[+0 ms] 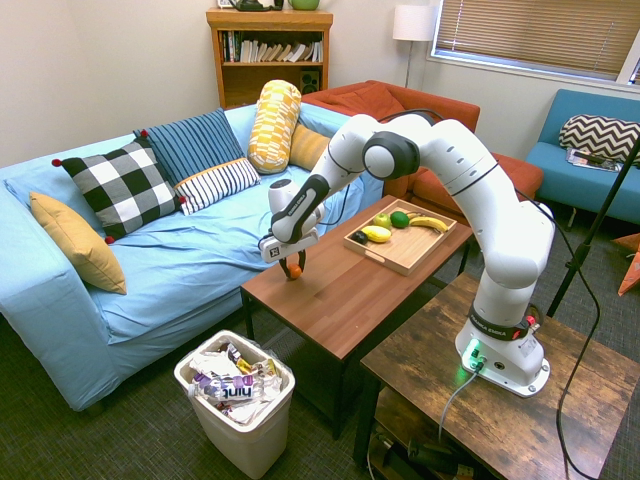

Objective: Put the tangerine in the tray

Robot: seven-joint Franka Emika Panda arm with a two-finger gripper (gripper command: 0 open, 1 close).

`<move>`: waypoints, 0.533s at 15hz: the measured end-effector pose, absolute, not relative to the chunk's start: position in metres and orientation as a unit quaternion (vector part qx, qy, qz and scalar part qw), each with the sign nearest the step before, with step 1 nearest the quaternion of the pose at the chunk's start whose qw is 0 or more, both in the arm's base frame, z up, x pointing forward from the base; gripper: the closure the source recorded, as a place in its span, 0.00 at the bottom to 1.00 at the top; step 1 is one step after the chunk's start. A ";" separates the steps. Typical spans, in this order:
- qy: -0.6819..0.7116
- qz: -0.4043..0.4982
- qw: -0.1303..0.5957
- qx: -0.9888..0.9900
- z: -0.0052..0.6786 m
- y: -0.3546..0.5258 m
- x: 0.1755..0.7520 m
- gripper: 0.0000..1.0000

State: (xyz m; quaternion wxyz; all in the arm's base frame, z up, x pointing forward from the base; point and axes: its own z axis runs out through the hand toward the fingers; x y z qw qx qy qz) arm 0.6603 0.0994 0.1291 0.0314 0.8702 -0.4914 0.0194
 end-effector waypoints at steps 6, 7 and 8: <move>-0.534 0.053 0.029 0.843 0.225 -0.025 0.652 1.00; -0.548 0.054 0.035 0.834 0.233 -0.057 0.644 1.00; -0.563 0.054 0.042 0.823 0.237 -0.089 0.633 1.00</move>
